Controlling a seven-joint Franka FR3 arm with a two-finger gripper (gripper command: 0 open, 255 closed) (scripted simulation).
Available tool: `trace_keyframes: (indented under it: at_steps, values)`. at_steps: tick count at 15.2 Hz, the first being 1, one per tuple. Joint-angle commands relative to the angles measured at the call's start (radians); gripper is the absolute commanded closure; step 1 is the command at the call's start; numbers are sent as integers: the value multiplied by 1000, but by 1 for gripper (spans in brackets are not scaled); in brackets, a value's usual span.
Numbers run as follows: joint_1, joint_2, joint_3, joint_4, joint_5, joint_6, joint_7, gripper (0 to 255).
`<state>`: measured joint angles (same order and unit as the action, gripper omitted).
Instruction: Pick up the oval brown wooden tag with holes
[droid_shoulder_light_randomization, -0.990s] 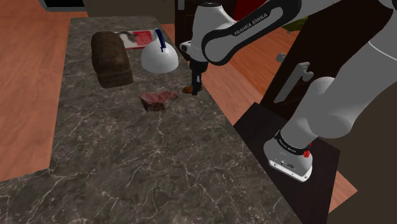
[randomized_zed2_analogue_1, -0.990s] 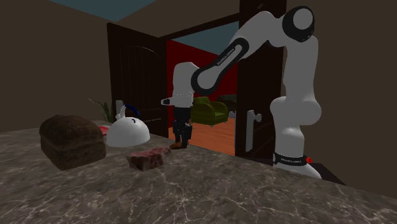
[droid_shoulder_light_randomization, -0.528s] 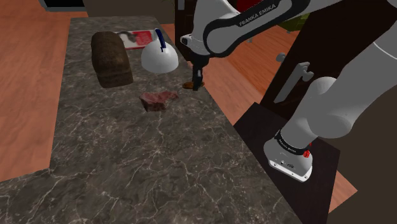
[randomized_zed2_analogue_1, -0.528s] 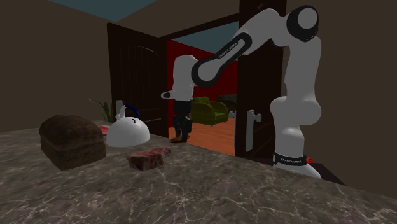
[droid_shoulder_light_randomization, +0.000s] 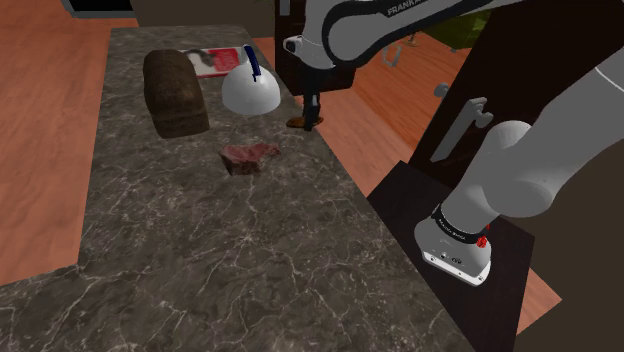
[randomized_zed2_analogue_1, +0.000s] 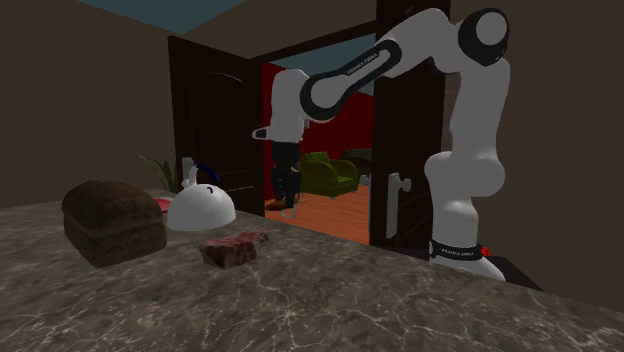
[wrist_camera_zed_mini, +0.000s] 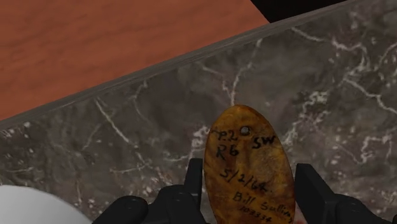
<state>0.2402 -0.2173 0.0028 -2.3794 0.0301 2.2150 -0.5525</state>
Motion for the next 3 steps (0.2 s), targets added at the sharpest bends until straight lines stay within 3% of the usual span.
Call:
trace_keyframes:
  at_steps: [1,3]
  values:
    - [0,-11,0,17,-1,-29,1,255]
    - [0,-12,0,18,-1,-31,1,255]
